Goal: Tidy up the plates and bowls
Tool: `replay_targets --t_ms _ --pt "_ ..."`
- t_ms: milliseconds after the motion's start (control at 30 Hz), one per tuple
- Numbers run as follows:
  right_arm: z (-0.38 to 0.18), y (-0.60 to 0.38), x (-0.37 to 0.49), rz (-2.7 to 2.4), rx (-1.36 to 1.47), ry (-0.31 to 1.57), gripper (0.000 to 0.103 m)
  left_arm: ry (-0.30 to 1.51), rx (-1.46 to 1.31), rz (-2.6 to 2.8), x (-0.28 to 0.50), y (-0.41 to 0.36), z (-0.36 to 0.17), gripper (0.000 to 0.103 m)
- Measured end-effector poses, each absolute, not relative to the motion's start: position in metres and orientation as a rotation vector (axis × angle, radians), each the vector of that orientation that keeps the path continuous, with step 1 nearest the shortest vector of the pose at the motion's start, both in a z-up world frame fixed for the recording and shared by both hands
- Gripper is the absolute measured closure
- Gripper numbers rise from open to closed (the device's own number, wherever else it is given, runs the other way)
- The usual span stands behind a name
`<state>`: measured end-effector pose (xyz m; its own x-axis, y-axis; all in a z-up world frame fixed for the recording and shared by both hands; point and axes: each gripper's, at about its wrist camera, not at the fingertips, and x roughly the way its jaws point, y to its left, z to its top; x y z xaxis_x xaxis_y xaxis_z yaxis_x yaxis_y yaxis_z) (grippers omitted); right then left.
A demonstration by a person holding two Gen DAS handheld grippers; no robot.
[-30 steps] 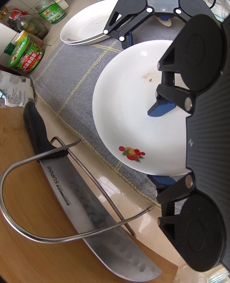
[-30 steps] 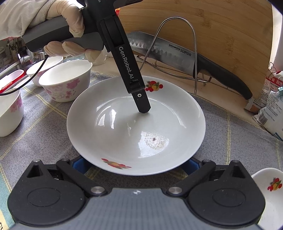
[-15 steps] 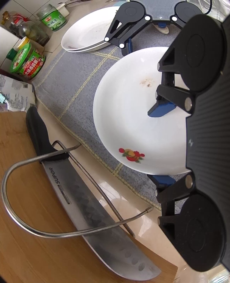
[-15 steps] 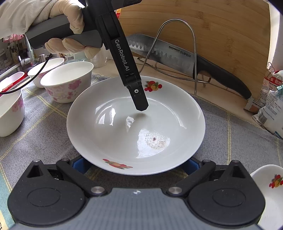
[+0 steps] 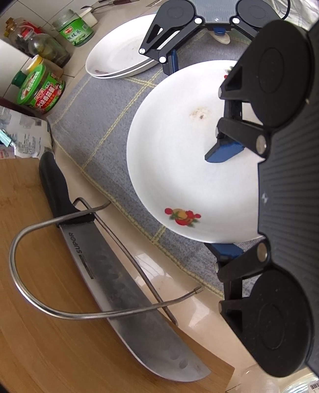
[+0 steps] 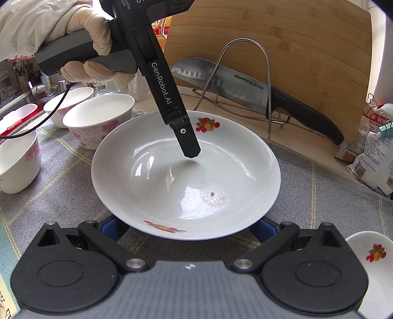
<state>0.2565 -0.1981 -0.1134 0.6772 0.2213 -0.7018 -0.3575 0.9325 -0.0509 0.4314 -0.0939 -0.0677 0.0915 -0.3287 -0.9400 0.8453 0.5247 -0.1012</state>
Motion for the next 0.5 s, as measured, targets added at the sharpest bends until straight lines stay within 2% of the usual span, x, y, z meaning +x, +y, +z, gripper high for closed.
replay_targets --t_ms 500 --pt "-0.098 -0.198 0.242 0.321 -0.202 0.739 0.0 1.136 0.556 -0.922 0.41 -0.094 -0.051 0.038"
